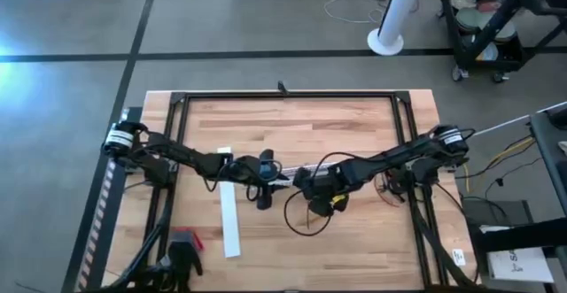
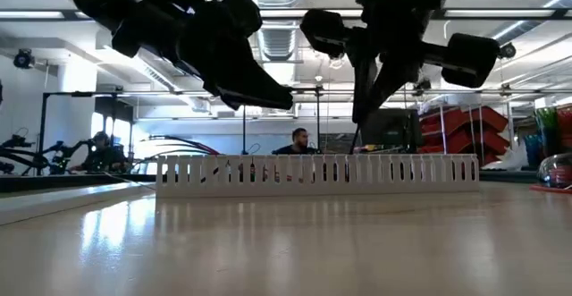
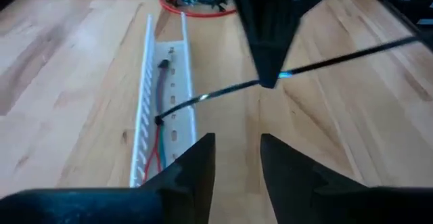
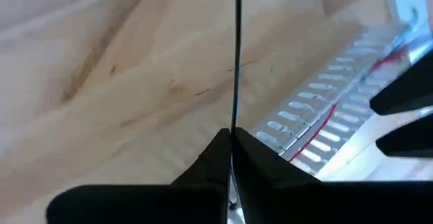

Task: Ziptie cables
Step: Put the ziptied cable wires into the white cable duct

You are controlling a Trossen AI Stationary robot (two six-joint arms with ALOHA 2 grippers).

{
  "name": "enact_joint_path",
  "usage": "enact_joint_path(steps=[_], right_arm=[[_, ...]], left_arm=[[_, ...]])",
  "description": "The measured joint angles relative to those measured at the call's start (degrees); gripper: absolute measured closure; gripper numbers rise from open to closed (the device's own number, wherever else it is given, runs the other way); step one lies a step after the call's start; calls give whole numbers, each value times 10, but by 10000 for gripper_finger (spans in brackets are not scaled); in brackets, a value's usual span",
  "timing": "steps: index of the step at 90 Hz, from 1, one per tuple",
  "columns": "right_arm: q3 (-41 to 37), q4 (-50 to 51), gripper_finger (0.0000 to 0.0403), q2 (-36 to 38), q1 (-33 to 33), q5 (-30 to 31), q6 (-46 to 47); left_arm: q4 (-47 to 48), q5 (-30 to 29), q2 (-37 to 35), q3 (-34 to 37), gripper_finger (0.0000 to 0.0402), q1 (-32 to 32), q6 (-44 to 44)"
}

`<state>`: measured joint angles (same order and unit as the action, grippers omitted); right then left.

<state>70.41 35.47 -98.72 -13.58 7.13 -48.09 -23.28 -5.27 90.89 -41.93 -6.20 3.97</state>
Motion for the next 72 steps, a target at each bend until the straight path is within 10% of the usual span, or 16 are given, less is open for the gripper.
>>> enact_joint_path(steps=[72], right_arm=[[-41, -2, 403, 0, 16, 24, -148]], left_arm=[[-46, 2, 0, 22, 285, 2, 28]])
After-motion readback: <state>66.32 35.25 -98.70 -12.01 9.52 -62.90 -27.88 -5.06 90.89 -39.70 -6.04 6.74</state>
